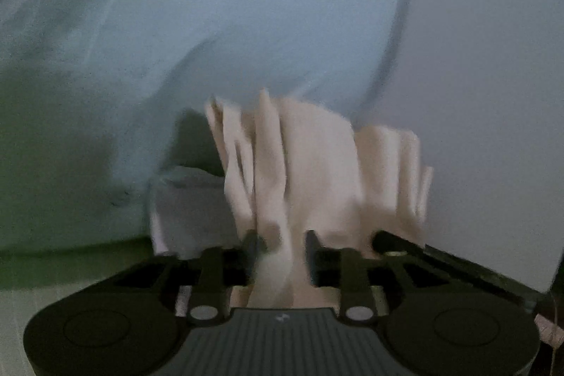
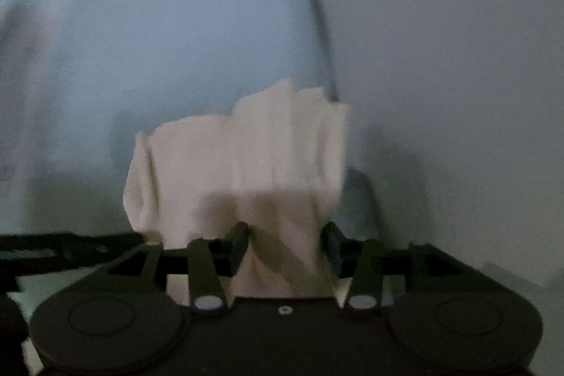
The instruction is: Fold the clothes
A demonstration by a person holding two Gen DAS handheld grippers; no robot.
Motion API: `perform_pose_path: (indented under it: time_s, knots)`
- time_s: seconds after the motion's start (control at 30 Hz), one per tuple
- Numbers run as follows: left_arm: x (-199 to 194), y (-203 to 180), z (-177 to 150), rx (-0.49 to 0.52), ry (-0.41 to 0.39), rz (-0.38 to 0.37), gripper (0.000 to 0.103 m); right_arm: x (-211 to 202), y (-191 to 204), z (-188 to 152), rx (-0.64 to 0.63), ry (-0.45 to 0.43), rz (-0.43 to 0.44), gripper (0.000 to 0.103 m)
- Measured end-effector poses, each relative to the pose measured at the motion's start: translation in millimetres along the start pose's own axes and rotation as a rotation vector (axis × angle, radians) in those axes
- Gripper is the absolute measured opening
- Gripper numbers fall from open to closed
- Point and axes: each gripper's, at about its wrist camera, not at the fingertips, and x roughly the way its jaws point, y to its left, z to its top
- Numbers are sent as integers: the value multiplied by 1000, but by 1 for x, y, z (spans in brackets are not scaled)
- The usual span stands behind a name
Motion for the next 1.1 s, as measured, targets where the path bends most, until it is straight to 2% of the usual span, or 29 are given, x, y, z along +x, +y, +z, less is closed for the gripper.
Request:
perform_pose_path:
  time_s: [0.1, 0.13, 0.2, 0.33, 0.37, 0.43, 0.6, 0.67, 0.73, 0.93, 1.1]
  knots:
    - [39, 27, -14, -75, 136, 91, 41, 33, -12, -9, 48, 41, -33, 49]
    - [42, 33, -20, -76, 156, 99, 41, 43, -16, -15, 67, 60, -44, 52]
    - [38, 42, -30, -51, 171, 109, 43, 57, -22, -23, 96, 87, -59, 57]
    - [23, 45, -35, -50, 161, 130, 61, 42, -24, -21, 94, 74, -62, 60]
    - [17, 43, -35, -52, 157, 135, 64, 35, -25, -22, 90, 68, -61, 61]
    - [5, 38, -35, -55, 150, 145, 79, 16, -23, -26, 82, 50, -65, 69]
    - [-45, 24, -39, -9, 99, 161, 92, -30, -9, -33, 29, -22, -80, 85]
    - [-70, 14, -43, 29, 76, 163, 95, -52, -4, -36, 8, -30, -74, 91]
    - [-94, 3, -48, 66, 54, 159, 100, -73, 2, -45, -2, -25, -72, 102]
    - [-147, -27, -71, 118, 15, 126, 103, -137, 16, -79, -21, -3, -79, 102]
    - [-184, -43, -98, 163, 19, 113, 103, -176, 18, -118, -15, 70, -88, 102]
